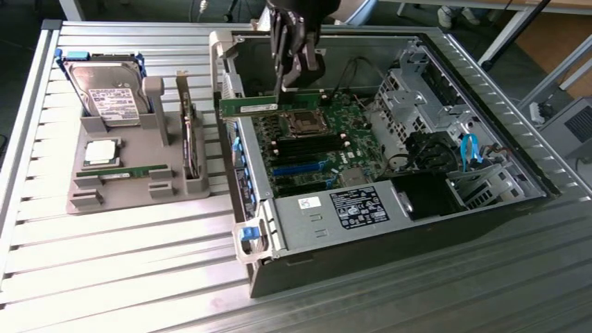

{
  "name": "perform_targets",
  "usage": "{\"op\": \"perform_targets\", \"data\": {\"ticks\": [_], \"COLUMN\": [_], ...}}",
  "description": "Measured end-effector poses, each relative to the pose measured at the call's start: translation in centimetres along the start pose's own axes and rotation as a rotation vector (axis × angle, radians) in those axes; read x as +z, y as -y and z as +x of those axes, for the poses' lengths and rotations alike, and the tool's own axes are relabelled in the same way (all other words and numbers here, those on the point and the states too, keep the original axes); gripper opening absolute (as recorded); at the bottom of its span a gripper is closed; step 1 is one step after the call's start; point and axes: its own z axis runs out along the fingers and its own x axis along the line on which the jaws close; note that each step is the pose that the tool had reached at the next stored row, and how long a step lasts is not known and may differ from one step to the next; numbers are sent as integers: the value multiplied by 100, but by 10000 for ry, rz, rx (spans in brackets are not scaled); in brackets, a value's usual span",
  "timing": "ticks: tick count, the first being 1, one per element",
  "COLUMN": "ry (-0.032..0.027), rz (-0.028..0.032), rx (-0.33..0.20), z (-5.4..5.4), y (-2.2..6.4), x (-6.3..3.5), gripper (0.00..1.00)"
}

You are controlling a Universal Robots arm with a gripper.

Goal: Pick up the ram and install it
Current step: 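Pick up the ram and move it above insertion slot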

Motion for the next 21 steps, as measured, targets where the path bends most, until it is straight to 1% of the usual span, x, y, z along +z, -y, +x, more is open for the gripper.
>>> {"op": "perform_targets", "data": {"ticks": [1,2,3,6,8,10,11,14,15,18,19,21], "ry": [0,0,-1,0,0,0,0,0,1,0,0,-1], "rz": [0,0,0,0,0,0,0,0,0,0,0,0], "rx": [0,0,0,0,0,0,0,-1,0,-1,0,0], "z": [0,0,0,1,1,1,1,1,1,1,1,1], "y": [120,149,223,248,288,350,406,508,533,566,601,638], "x": [-1,-1,-2,-2,-2,-2,-3,-3,-3,-3,-3,-3], "gripper": [11,11,11,11,11,11,11,11,11,11,11,11]}}
